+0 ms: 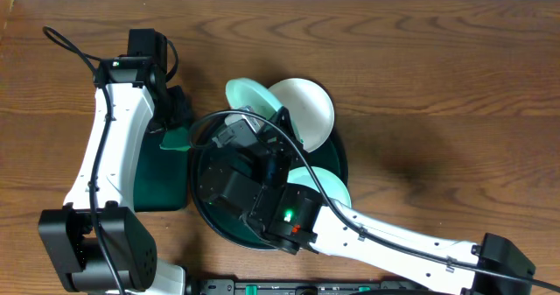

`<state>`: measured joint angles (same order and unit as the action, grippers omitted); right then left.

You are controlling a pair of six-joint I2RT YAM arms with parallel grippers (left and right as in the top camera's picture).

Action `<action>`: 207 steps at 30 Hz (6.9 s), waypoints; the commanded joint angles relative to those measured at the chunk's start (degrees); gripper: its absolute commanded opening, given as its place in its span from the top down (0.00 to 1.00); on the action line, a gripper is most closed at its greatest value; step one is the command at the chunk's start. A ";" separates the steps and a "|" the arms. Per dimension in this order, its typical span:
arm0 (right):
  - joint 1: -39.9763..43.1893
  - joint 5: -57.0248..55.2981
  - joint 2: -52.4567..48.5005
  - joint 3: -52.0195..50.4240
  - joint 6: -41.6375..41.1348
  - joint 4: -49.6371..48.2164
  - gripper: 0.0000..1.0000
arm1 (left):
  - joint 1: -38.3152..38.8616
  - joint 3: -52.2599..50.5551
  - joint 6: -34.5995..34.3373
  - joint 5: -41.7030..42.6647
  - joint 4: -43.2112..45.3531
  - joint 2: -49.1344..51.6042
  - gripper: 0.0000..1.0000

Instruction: Clean dirty plates on tray and stack at the side

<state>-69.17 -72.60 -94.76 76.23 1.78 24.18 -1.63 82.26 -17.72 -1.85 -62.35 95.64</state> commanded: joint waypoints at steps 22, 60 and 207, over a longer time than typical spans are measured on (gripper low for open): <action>45.03 92.24 13.27 0.24 -20.04 14.99 0.99 | -0.24 -0.31 1.16 -0.31 0.48 -0.15 0.92; 81.07 72.41 16.02 -33.88 -24.02 2.60 0.66 | -0.24 -0.31 1.16 -0.28 0.50 -0.15 0.93; 27.63 90.92 -21.94 -0.76 -32.92 13.16 0.99 | 16.37 -34.03 -12.63 2.93 24.87 0.85 0.93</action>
<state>-41.80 18.26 -115.61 74.70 -31.97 36.99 15.68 49.56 -17.50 21.80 -35.22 95.22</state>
